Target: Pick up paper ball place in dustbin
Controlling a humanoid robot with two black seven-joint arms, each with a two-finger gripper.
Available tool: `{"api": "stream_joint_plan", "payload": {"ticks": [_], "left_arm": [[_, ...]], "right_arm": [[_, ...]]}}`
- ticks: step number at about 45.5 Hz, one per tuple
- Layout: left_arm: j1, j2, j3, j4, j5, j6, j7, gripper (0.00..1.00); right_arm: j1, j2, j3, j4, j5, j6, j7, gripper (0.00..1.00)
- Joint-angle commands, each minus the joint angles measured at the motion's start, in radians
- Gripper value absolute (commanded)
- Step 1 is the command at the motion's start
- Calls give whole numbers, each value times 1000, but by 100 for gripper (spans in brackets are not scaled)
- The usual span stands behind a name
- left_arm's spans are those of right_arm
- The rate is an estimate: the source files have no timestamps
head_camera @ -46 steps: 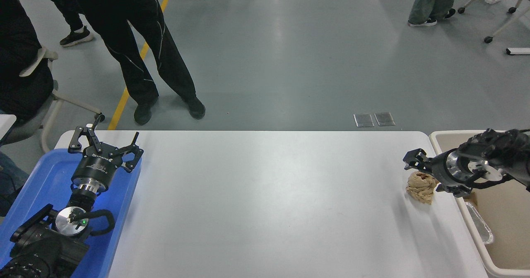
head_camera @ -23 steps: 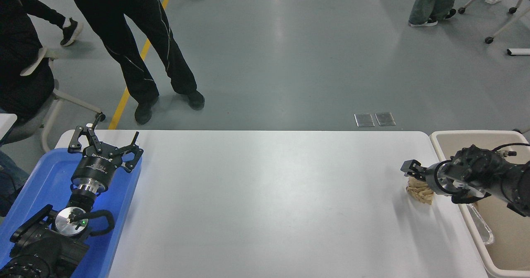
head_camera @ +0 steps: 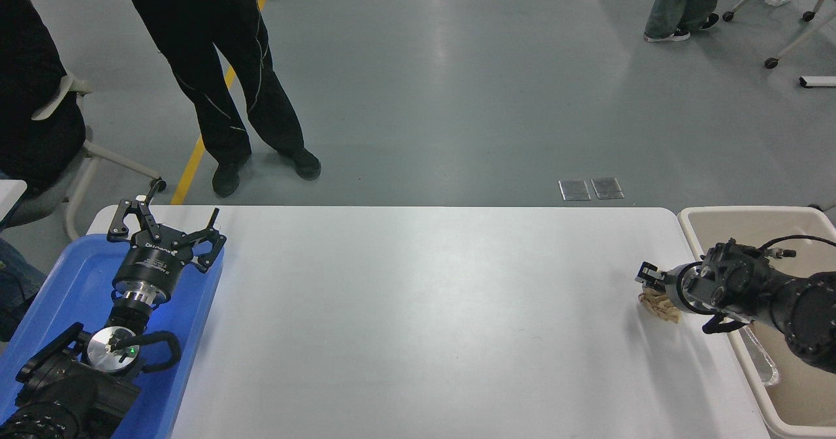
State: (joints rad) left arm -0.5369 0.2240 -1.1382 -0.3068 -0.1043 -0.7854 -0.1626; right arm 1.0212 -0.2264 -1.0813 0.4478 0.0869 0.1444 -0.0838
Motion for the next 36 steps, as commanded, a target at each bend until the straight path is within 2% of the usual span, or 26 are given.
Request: {"api": "stream_joint_plan", "payload": {"ticks": [1, 8, 19, 36], "left_arm": [[0, 0, 0, 0, 0, 0, 0, 99], [0, 0, 0, 0, 0, 0, 0, 99], [0, 0, 0, 0, 0, 0, 0, 99], [0, 0, 0, 0, 0, 0, 0, 99]], "right_arm": [[5, -4, 4, 5, -26, 3, -19, 0], [63, -7, 4, 60, -26, 7, -13, 0], [250, -74, -3, 310, -32, 20, 1, 0], [641, -214, -3, 758, -125, 198, 38, 0]]}}
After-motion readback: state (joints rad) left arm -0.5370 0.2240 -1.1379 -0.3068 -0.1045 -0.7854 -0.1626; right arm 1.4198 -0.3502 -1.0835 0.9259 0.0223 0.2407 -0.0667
